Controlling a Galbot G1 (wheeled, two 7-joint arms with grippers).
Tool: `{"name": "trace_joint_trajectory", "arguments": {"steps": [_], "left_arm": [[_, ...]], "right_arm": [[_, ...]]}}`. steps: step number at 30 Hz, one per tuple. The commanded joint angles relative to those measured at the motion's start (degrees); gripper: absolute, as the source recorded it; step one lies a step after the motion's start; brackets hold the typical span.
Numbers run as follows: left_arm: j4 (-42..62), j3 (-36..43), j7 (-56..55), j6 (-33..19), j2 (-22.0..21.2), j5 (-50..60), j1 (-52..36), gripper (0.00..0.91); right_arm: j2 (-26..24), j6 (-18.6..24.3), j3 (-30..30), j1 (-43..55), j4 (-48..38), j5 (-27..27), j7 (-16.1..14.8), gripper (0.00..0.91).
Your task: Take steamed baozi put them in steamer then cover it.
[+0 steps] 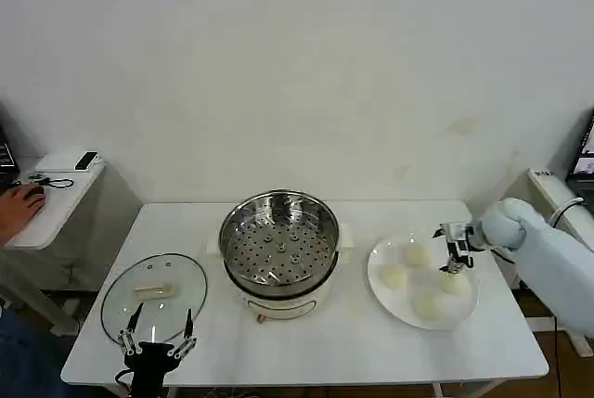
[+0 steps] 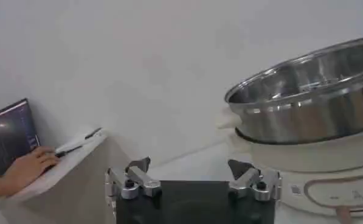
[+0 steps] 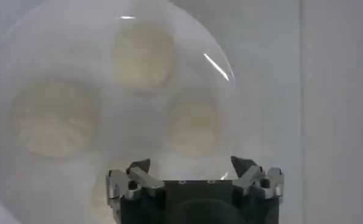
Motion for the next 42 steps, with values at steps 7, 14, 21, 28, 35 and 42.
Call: {"name": "trace_joint_trajectory", "arguments": {"steps": [7,14,21,28,35,42], "left_arm": [[0.5,-0.4,-0.2,-0.6,0.0,0.5,0.1,0.907],[0.6,-0.6,-0.2,-0.6,0.1,0.5,0.0,0.907],[0.7,-0.3,-0.3,-0.7,-0.1,0.8,0.0,0.907],[-0.6,-0.2,-0.4,-0.8,-0.3,1.1,0.9,0.907],[-0.4,0.0,-0.4,-0.8,-0.3,1.1,0.8,0.907],[-0.4,0.5,-0.5,-0.9,-0.3,1.1,0.7,0.907]], "right_arm": [[6.3,0.7,-5.0,4.9,-9.4,-0.5,-0.7,0.907],[6.9,-0.6,-5.5,4.5,-9.5,-0.5,-0.7,0.756],[6.5,-1.7,-6.0,4.4,-8.9,-0.1,-0.6,0.625],[5.9,-2.2,-6.4,4.6,-7.6,1.0,-0.7,0.615],[2.0,-2.3,-9.3,8.0,-2.2,3.8,-1.8,0.615],[-1.7,-2.8,-13.0,17.0,3.8,10.4,-2.0,0.625]]}}
